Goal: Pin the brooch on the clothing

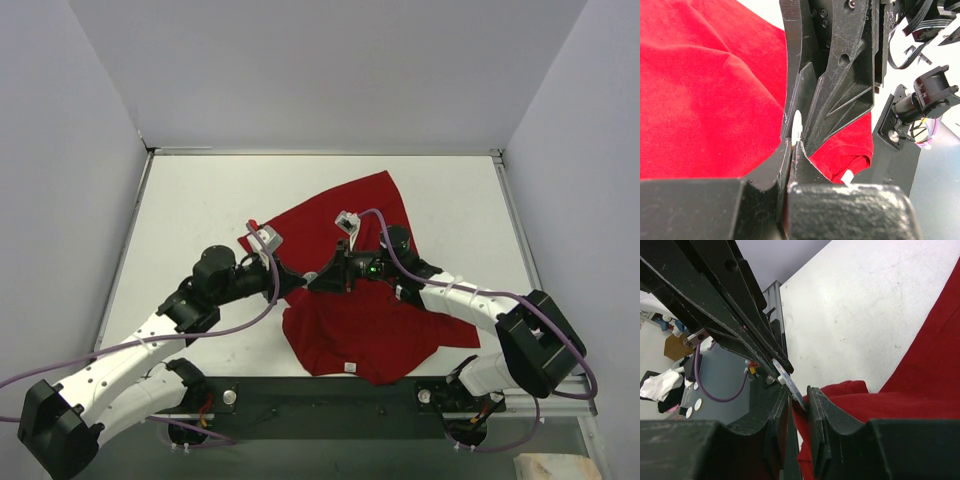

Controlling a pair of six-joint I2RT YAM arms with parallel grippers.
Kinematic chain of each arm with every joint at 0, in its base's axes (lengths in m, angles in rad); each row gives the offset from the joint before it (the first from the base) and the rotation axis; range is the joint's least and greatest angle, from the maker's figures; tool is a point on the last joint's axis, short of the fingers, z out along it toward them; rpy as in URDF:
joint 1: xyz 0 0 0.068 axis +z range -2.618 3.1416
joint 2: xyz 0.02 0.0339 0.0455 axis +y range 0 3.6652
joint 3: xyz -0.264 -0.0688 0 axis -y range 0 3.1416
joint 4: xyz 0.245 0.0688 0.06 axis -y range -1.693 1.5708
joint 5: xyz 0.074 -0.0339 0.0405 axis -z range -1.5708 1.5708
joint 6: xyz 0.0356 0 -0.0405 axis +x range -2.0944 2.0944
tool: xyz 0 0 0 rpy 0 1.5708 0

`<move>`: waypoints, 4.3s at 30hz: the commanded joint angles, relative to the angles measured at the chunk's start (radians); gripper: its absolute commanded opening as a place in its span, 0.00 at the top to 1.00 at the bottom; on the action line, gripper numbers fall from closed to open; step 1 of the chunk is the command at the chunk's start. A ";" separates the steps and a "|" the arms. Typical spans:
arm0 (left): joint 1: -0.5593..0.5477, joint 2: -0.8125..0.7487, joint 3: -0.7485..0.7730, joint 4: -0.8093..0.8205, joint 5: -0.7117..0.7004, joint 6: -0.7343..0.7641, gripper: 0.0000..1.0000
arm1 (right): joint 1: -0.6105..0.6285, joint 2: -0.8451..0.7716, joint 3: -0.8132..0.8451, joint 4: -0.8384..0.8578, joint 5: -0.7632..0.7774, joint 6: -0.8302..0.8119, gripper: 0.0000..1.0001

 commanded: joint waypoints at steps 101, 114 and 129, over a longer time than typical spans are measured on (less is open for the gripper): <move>-0.171 0.059 0.137 -0.207 -0.345 0.078 1.00 | -0.053 -0.277 0.086 -0.407 0.397 -0.116 0.12; -0.325 0.196 0.132 -0.110 -0.426 0.041 0.81 | -0.241 -0.258 0.221 -0.722 0.451 -0.118 0.10; -0.167 0.240 0.491 -0.256 -0.414 0.080 0.03 | -0.300 0.035 0.525 -0.750 0.461 -0.104 0.10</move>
